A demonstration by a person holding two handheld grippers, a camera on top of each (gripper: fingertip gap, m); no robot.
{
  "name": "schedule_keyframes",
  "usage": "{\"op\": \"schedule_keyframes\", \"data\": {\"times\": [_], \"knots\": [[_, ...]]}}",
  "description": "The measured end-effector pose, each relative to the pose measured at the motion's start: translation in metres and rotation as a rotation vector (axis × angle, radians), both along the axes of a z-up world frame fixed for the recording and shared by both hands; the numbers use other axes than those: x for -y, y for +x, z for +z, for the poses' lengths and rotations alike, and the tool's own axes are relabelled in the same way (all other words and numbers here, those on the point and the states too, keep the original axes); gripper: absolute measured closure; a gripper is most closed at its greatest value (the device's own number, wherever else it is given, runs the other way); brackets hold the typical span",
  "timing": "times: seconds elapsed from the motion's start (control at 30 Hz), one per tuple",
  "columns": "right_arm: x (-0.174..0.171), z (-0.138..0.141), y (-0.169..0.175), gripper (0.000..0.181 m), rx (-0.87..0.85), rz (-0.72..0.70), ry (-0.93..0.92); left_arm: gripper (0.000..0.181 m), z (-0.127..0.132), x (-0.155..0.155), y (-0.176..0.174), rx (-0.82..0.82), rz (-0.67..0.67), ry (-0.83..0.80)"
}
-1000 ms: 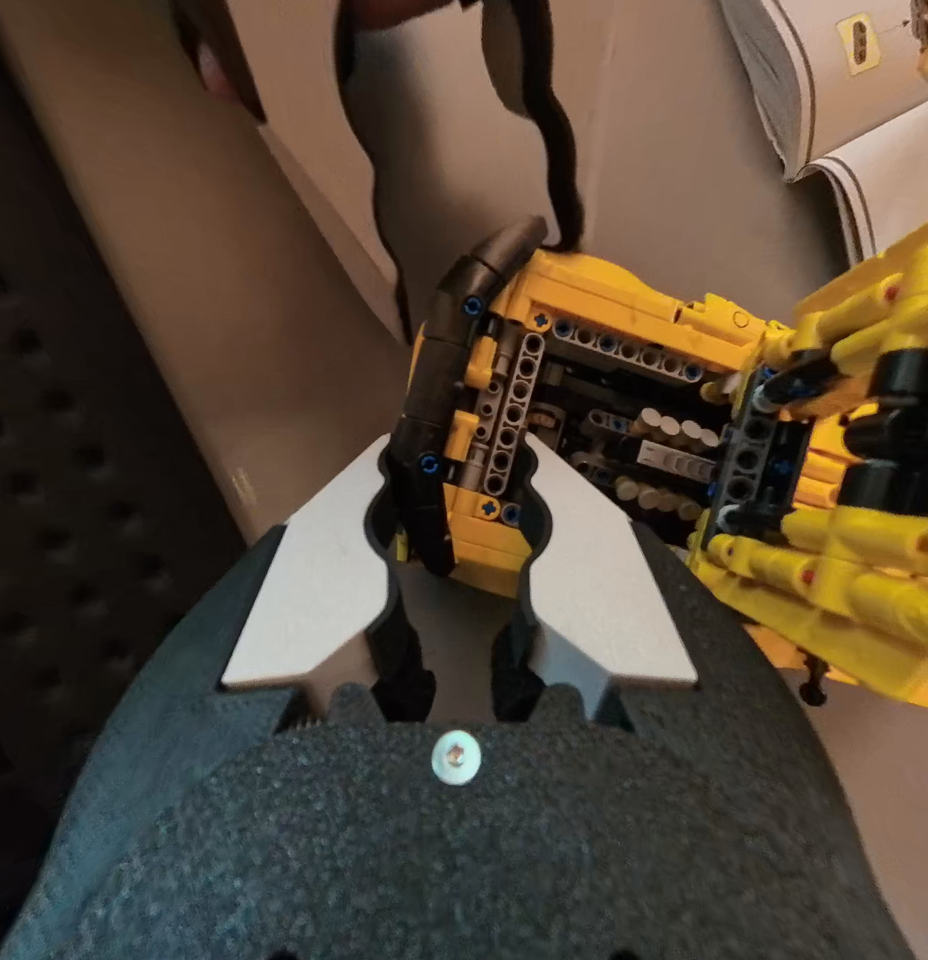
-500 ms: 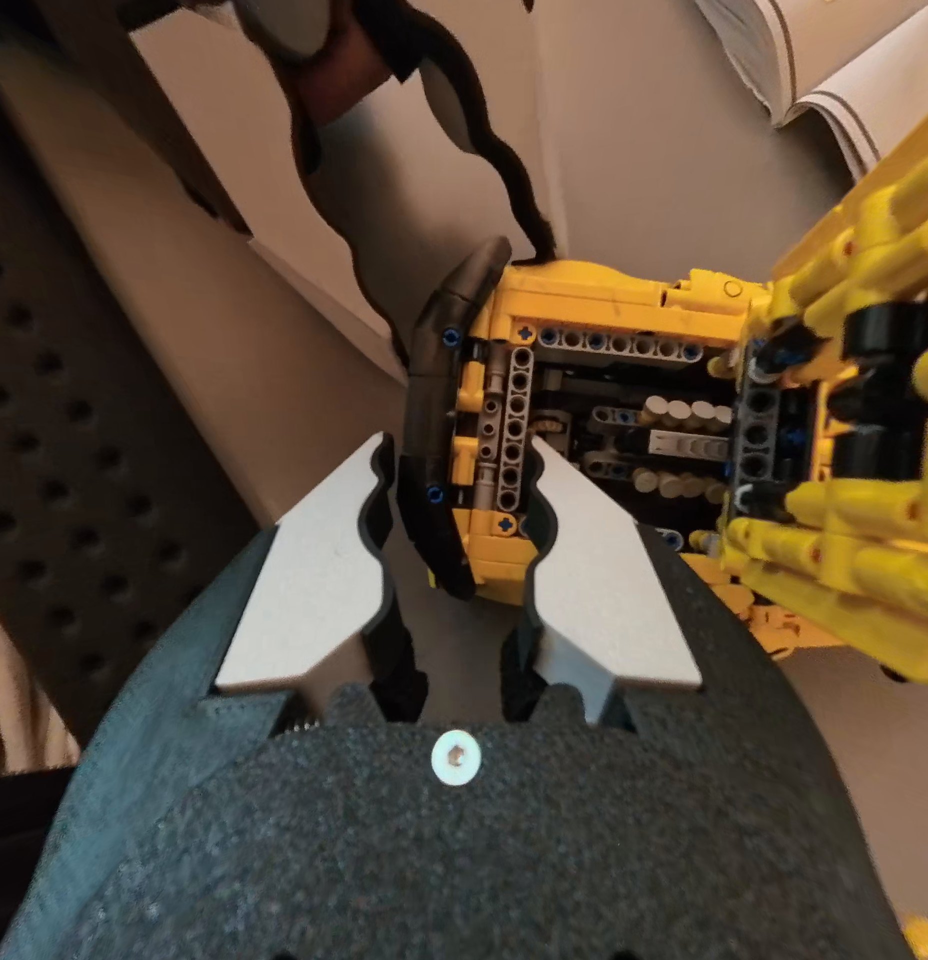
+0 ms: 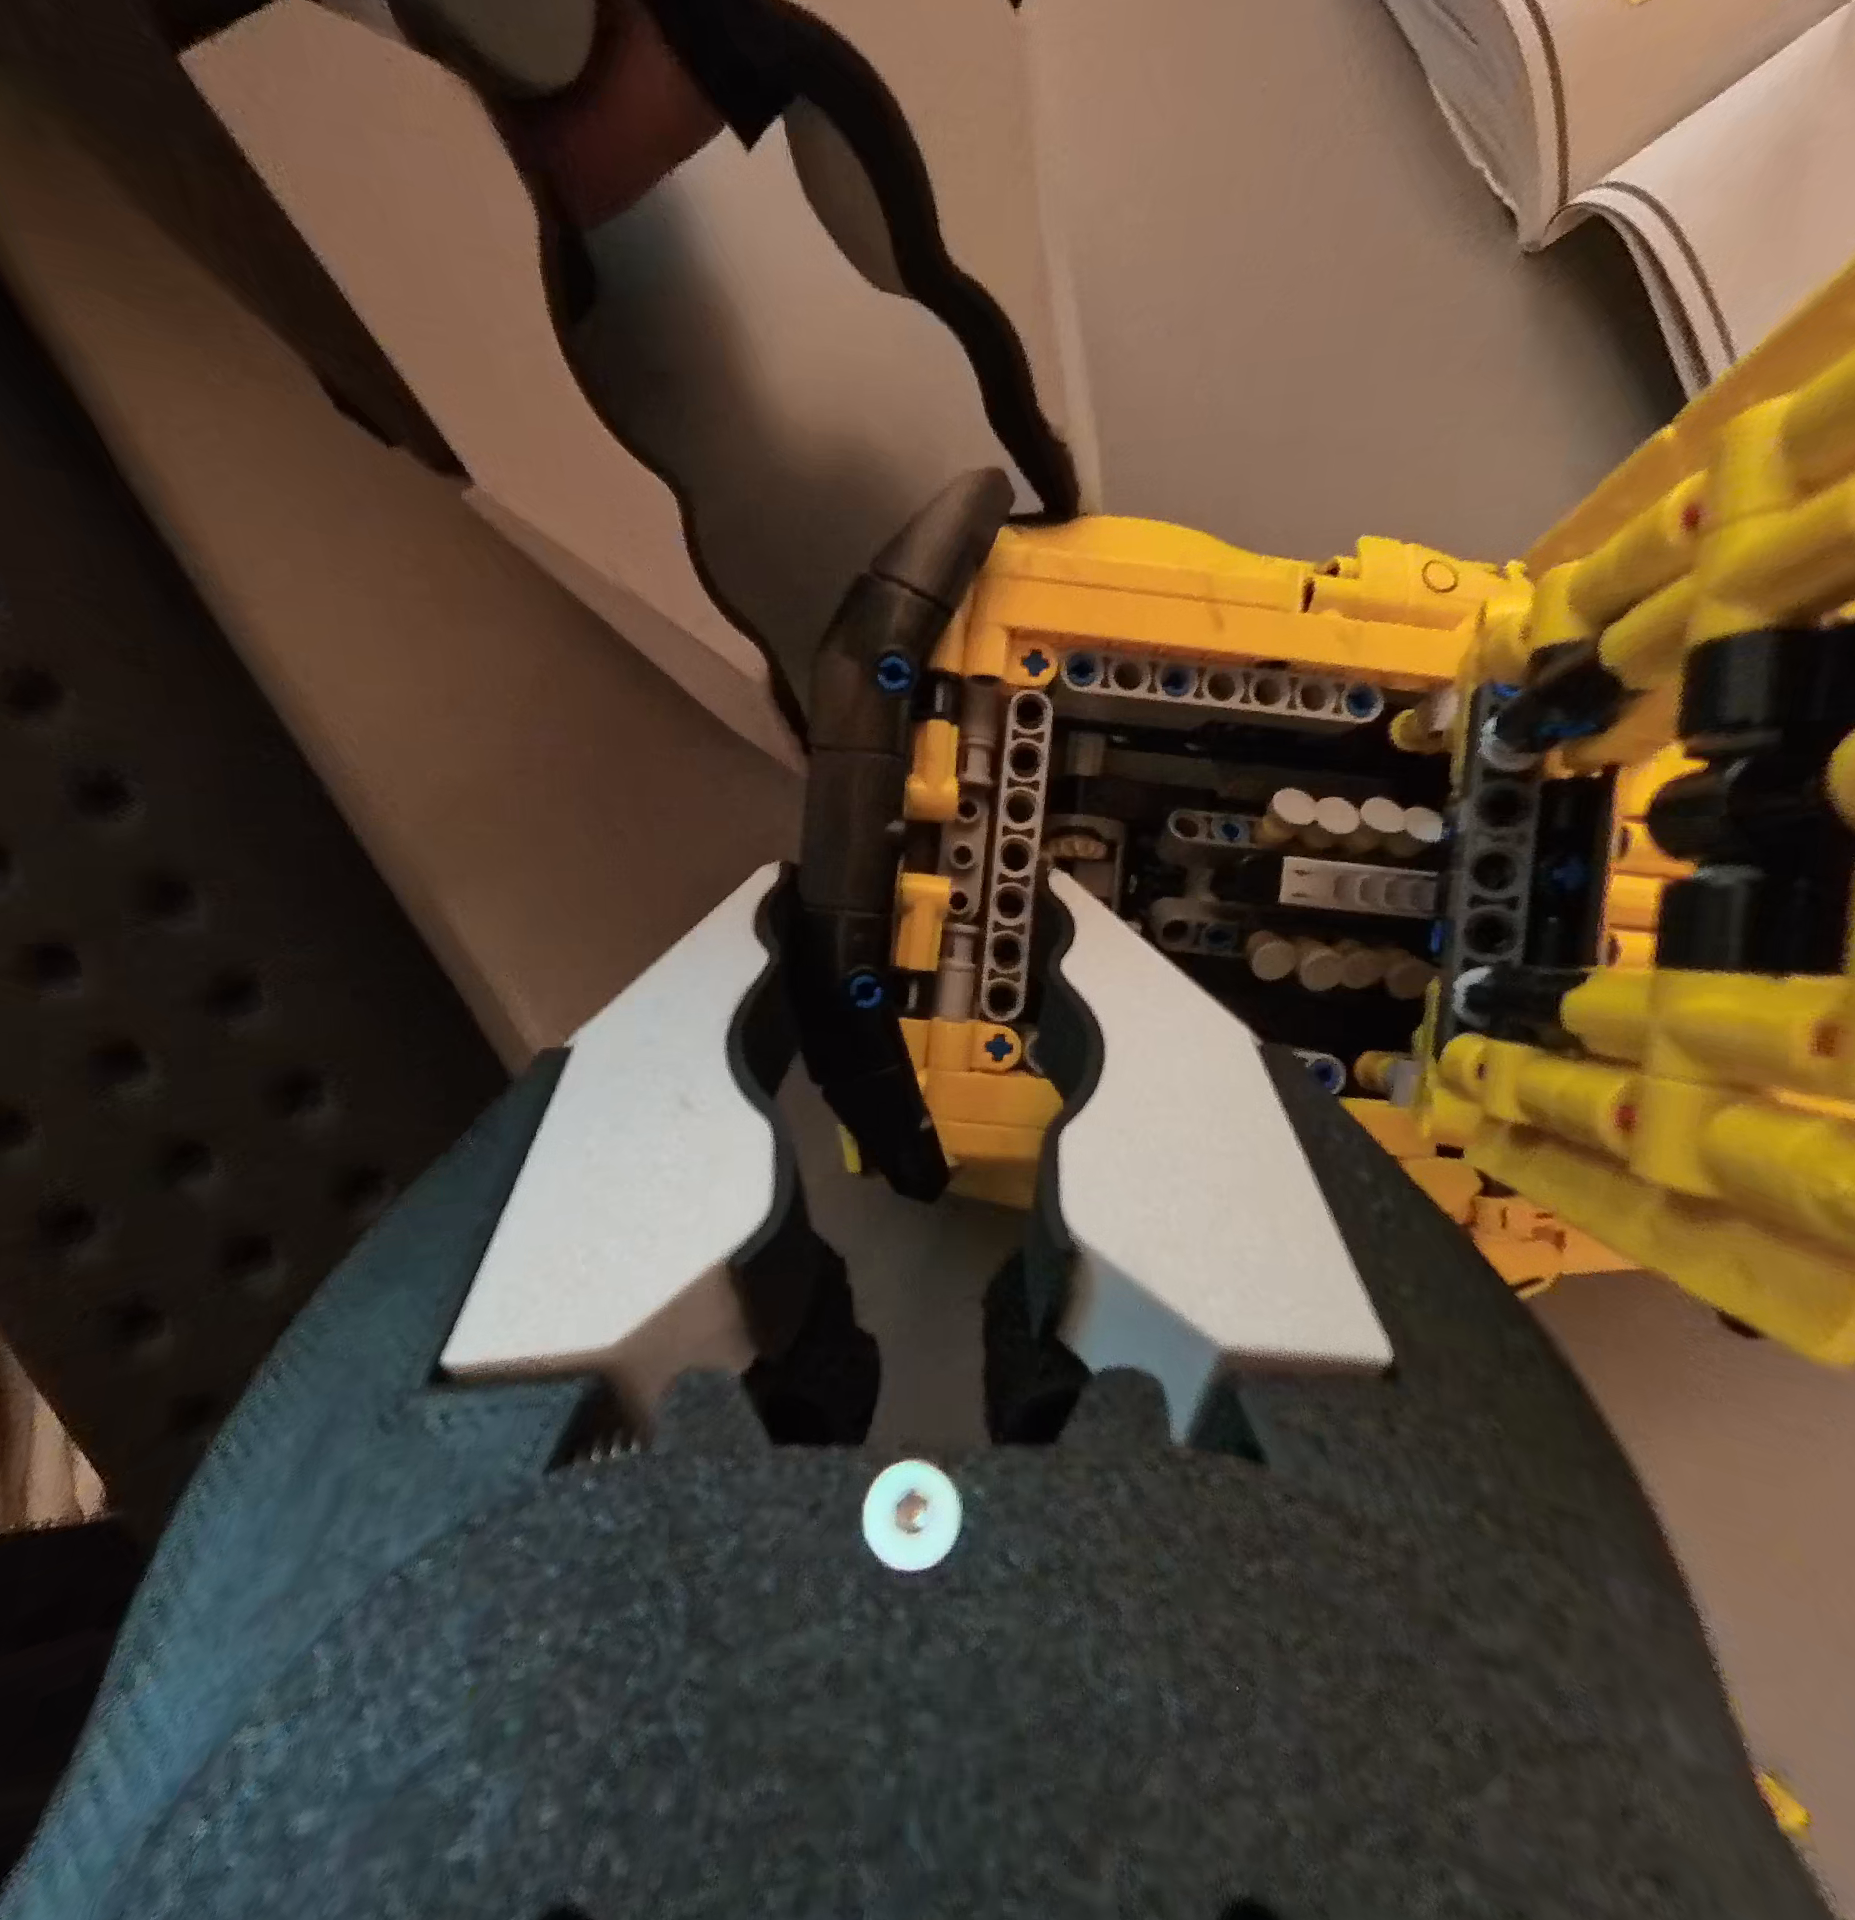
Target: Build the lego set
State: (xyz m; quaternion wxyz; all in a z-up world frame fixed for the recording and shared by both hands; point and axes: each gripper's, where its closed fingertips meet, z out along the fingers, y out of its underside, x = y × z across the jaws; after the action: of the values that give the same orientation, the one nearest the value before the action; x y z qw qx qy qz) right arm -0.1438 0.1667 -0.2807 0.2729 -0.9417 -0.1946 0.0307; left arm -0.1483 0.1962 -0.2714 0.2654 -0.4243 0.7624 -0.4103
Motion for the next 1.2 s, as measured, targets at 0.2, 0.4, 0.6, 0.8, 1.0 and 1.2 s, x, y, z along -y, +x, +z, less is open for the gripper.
{"op": "schedule_keyframes", "data": {"times": [0.2, 0.4, 0.6, 0.8, 1.0, 1.2], "knots": [[0.004, 0.010, 0.002, 0.127, 0.072, 0.017, 0.071, 0.122, 0.000, 0.001, 0.000, 0.010, 0.006, 0.005], [0.009, 0.018, 0.011, 0.117, 0.370, 0.027, 0.134, 0.122, 0.000, 0.001, 0.000, 0.011, 0.010, -0.001], [0.004, 0.017, 0.009, 0.129, 0.406, 0.019, 0.170, 0.122, 0.000, 0.001, 0.000, 0.015, 0.015, -0.002], [0.007, 0.013, 0.006, 0.142, 0.286, 0.051, 0.110, 0.123, 0.000, 0.002, 0.001, 0.016, 0.026, 0.000], [0.006, 0.014, 0.007, 0.144, 0.284, 0.063, 0.100, 0.124, 0.000, 0.002, 0.002, 0.004, 0.049, -0.002], [0.006, 0.016, 0.008, 0.134, 0.297, 0.036, 0.112, 0.130, 0.000, 0.003, 0.001, 0.036, 0.031, 0.034]]}}
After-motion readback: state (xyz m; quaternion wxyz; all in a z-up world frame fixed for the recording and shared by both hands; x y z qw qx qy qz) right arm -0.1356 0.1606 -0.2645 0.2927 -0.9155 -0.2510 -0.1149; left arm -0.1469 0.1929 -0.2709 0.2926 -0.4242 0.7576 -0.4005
